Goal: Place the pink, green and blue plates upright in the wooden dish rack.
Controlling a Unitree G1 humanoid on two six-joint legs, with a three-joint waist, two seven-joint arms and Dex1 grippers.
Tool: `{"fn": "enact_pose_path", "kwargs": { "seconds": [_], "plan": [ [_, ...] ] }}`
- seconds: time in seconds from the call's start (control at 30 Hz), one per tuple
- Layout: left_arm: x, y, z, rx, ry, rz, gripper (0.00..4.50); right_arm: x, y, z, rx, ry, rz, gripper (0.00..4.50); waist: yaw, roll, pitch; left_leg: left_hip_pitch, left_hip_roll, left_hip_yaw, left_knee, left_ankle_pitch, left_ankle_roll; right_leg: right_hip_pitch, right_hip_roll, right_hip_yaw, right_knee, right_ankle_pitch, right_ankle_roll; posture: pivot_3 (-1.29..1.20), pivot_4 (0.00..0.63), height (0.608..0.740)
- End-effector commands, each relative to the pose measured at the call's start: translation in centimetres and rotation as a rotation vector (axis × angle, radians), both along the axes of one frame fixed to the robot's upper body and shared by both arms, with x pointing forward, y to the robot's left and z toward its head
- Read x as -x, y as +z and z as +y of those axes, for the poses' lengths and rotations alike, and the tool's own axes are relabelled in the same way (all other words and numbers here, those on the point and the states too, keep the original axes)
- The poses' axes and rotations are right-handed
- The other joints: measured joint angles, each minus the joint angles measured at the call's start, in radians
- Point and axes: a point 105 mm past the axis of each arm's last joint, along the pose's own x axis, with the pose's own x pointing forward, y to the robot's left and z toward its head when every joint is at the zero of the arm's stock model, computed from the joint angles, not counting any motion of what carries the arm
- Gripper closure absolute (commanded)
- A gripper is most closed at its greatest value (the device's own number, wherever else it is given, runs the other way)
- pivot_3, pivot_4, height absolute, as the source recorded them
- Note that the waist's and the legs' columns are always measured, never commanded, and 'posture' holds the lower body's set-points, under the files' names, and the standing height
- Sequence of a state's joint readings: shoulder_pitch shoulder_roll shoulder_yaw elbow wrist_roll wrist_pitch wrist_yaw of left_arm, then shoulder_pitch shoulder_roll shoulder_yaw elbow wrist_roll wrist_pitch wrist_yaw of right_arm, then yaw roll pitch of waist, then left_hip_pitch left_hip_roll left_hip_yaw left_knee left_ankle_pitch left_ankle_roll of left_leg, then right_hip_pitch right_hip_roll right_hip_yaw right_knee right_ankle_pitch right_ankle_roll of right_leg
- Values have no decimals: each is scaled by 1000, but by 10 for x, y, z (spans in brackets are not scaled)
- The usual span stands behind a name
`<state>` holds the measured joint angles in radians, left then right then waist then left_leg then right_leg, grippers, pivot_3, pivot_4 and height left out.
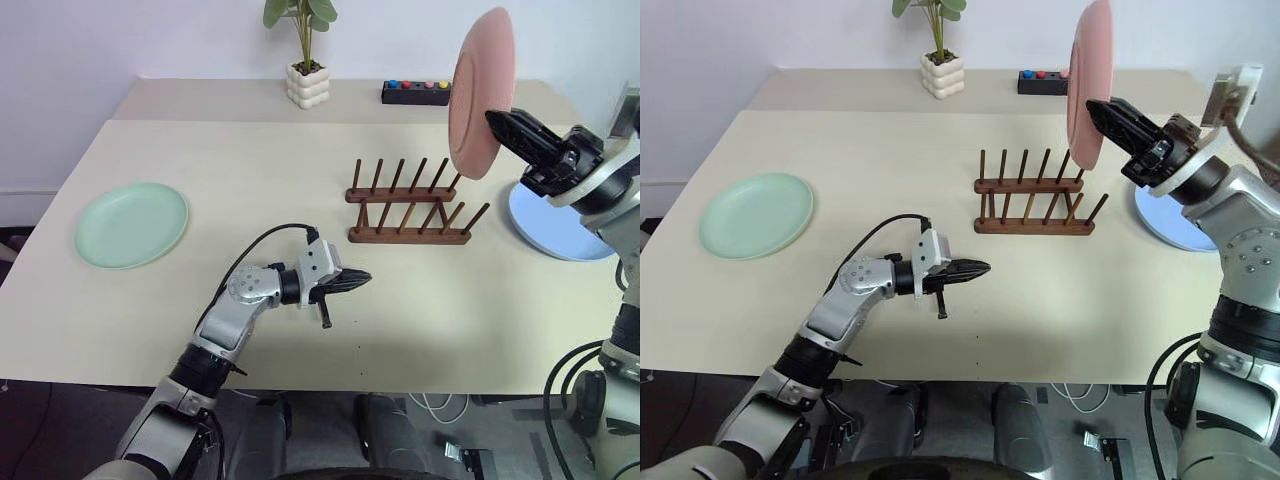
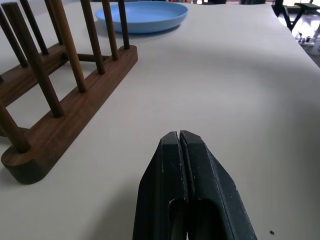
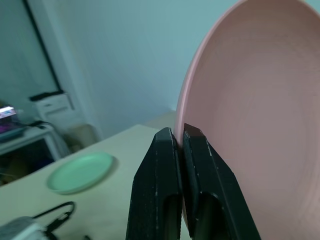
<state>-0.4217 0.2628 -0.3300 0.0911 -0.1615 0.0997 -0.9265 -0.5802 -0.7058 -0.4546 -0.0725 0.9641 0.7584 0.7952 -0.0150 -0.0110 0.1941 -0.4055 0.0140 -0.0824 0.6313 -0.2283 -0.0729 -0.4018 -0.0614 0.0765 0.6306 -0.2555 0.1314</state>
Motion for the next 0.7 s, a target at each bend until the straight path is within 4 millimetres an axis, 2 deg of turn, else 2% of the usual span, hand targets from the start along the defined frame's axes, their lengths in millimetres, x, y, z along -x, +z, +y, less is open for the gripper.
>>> {"fn": "enact_pose_path", "kwargs": {
  "seconds": [0.03,0.3,0.47,0.6,0.7],
  "plan": [
    [3,10,3,25,14,-32,4500,1,7,-13,-8,-27,-15,4473,-2,0,0,0,0,0,0,0,0,0,0,0,0,0,0,0,150,730],
    [5,13,3,32,4,-30,4500,-3,-11,-29,-15,-28,65,4473,0,0,0,-1,0,0,0,0,0,-1,0,0,0,0,0,0,150,730],
    [5,18,6,59,7,-29,4500,-5,-22,-31,-34,-7,119,4473,-2,0,0,-1,0,0,0,0,0,-2,0,0,0,0,1,0,150,730],
    [4,23,7,77,14,-38,4500,-5,-24,-33,-52,0,130,4473,-2,0,0,-1,0,0,0,0,0,-2,0,0,0,0,1,0,150,730],
    [2,33,8,138,37,-47,4500,-5,-26,-35,-80,12,151,4473,-2,0,0,-1,0,1,0,0,0,-2,0,0,0,0,1,0,150,730]
  ]
}}
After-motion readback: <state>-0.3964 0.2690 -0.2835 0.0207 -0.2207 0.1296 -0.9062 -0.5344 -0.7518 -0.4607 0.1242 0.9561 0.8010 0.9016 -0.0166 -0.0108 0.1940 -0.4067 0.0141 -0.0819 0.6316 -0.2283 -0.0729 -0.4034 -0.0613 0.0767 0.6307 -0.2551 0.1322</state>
